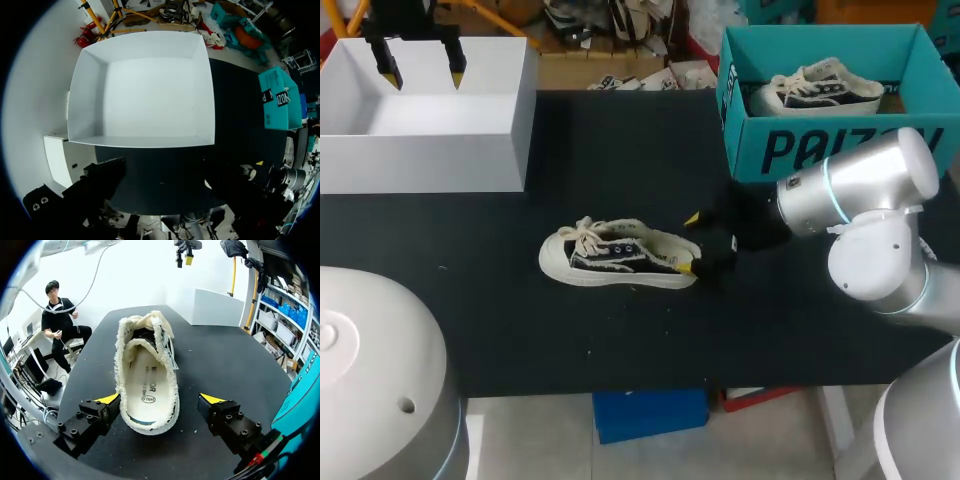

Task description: Take the shoe out of the shoebox, open the shoe tongue, remove and reinsert the insole, then place the shoe into the shoebox

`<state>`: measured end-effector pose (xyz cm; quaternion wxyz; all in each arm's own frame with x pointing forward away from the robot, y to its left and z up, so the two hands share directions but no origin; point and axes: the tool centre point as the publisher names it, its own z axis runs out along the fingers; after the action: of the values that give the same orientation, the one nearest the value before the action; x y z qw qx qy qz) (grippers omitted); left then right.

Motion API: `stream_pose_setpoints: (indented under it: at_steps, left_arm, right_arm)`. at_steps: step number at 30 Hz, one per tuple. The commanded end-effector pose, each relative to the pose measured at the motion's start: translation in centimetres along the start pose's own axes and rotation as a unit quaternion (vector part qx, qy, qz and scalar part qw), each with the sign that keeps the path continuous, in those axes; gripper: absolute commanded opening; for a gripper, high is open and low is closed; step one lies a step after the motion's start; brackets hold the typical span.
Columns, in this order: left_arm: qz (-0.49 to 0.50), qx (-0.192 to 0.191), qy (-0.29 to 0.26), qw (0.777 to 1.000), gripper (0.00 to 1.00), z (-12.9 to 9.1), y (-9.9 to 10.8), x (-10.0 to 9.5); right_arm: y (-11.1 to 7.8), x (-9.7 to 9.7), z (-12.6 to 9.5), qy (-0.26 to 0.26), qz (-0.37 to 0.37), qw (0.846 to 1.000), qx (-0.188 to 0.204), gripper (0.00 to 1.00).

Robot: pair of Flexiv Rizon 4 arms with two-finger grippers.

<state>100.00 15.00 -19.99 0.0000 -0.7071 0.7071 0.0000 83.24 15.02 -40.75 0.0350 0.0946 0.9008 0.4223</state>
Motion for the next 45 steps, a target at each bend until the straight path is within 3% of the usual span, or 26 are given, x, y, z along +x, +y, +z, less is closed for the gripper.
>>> stream_pose_setpoints:
  at_steps: [1, 14, 24, 45]
  left_arm:
    - [0.0, 0.0, 0.0, 1.0, 1.0, 0.0, 0.0, 0.0]
    - [0.0, 0.0, 0.0, 1.0, 1.0, 0.0, 0.0, 0.0]
    - [0.0, 0.0, 0.0, 1.0, 1.0, 0.0, 0.0, 0.0]
    - [0.0, 0.0, 0.0, 1.0, 1.0, 0.0, 0.0, 0.0]
  right_arm:
    - [0.4, 0.2, -0.5, -0.002, -0.002, 1.0, 0.005, 1.0]
    - [1.5, 0.9, -0.8, -0.005, -0.004, 1.0, 0.013, 1.0]
    - [1.7, 1.8, 0.4, -0.014, -0.001, 1.0, 0.001, 1.0]
    - [-0.2, 1.0, 2.3, -0.01, 0.005, 1.0, -0.017, 1.0]
